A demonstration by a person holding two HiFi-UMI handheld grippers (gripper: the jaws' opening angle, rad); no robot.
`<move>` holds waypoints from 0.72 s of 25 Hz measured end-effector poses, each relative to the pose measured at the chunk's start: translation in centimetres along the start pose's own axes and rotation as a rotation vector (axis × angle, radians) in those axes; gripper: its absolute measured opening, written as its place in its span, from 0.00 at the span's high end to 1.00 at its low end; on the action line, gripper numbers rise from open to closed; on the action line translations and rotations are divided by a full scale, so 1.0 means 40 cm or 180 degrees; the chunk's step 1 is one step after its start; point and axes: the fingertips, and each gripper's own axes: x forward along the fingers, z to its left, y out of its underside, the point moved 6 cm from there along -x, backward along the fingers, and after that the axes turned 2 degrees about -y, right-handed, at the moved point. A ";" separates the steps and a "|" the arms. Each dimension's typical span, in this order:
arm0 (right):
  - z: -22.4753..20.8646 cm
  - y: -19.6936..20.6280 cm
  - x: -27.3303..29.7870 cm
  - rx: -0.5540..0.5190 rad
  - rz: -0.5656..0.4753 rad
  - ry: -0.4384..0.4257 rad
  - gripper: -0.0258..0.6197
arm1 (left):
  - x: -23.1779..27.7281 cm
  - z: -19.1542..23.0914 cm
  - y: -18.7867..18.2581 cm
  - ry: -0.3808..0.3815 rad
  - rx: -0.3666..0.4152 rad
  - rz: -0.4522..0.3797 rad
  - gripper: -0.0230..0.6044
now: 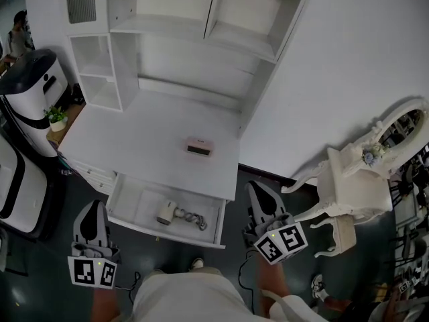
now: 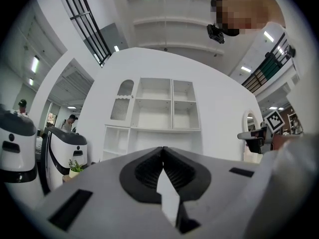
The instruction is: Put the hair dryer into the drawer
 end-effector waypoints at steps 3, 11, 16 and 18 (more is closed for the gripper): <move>0.006 -0.042 -0.015 -0.0042 -0.0145 0.0003 0.94 | -0.001 0.005 -0.009 -0.0055 0.0071 -0.0020 0.94; 0.030 -0.059 -0.046 -0.0150 -0.0206 0.0094 0.94 | -0.018 0.013 -0.004 -0.0113 0.0047 0.0056 0.94; 0.043 -0.052 -0.040 -0.0169 -0.0142 0.0110 0.94 | -0.015 0.020 0.000 -0.0100 0.0024 0.0064 0.94; 0.050 -0.054 -0.034 -0.0191 -0.0135 0.0106 0.94 | -0.013 0.020 0.001 -0.0077 0.0015 0.0073 0.94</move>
